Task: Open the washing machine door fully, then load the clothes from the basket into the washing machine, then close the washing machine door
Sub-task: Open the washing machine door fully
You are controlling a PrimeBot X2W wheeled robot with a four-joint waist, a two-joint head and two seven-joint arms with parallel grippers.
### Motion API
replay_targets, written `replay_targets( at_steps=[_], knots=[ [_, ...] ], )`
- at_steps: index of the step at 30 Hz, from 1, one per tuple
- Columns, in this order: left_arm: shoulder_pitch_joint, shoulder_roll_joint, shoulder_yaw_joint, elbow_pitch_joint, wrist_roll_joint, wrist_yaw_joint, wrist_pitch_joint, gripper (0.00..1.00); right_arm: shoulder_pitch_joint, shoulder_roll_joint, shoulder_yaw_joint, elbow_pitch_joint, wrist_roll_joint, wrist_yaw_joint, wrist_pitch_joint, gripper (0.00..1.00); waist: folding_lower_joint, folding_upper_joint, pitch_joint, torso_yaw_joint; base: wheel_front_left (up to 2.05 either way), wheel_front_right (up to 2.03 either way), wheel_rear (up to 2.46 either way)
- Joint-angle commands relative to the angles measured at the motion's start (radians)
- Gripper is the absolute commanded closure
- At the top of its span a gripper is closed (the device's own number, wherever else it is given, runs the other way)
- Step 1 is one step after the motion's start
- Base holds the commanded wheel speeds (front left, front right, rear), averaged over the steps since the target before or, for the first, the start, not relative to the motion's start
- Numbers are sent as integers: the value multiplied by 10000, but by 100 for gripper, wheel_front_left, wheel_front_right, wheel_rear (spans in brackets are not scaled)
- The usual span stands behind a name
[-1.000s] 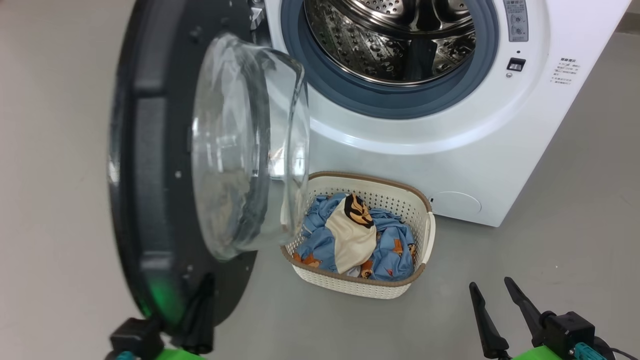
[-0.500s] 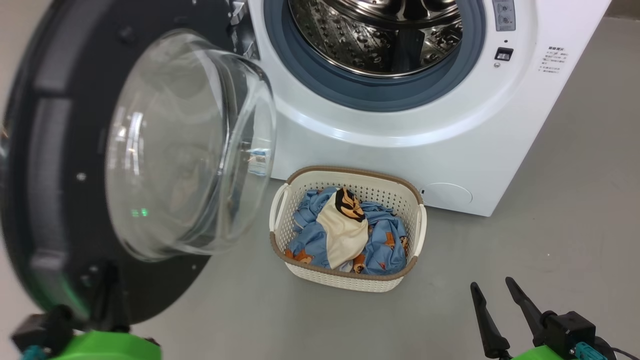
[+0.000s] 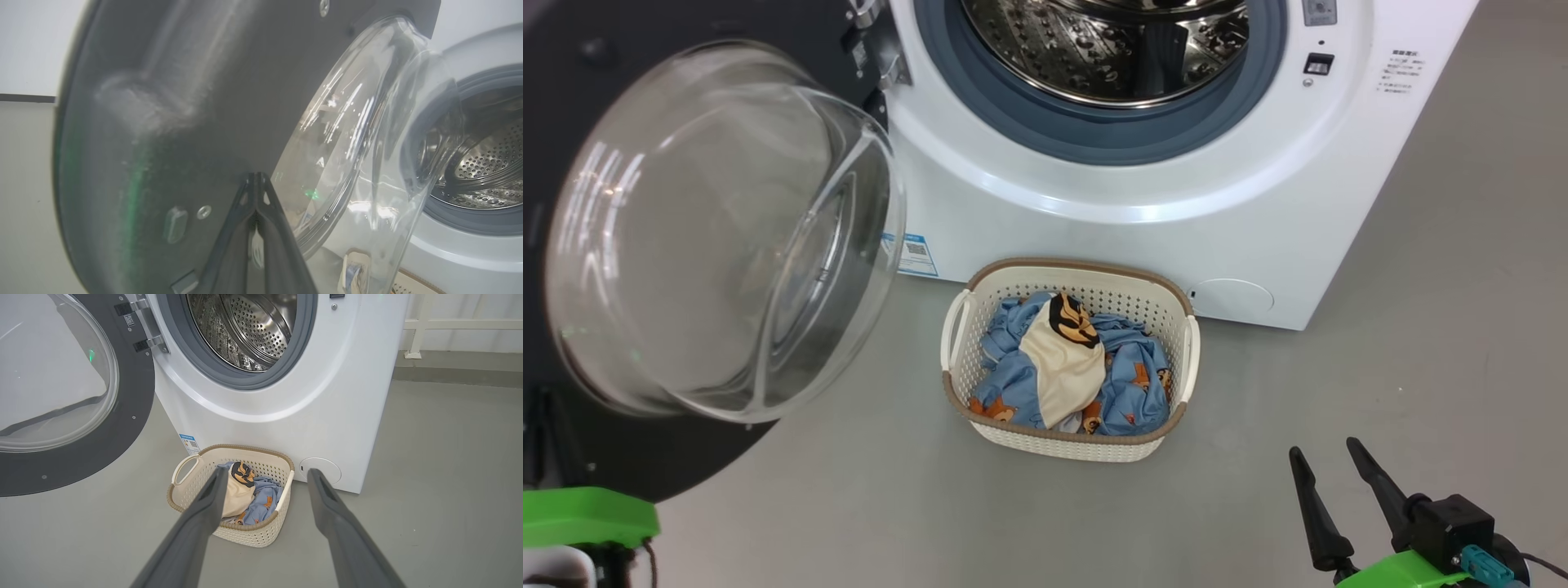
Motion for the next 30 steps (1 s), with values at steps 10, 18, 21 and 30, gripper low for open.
replay_targets(
  at_steps=[10,18,21,30],
  knots=[
    [-842,372,1287,661,481,-562,-134,100,-385,-56,229,-207,-60,27,-120,0,0,-1,66,-130,0,0,0],
    [-1015,310,1845,1113,857,-767,-135,100,-380,-41,239,-179,-37,27,-120,0,0,-1,22,-139,0,0,0],
    [-1111,337,2048,1296,985,-876,-135,100,-404,-52,256,-162,-35,27,-120,0,0,-1,23,-171,0,0,0],
    [-1338,317,2403,1563,1492,-1163,-135,100,-412,-92,247,-104,30,27,-120,0,0,-1,-47,-262,0,0,0]
  ],
)
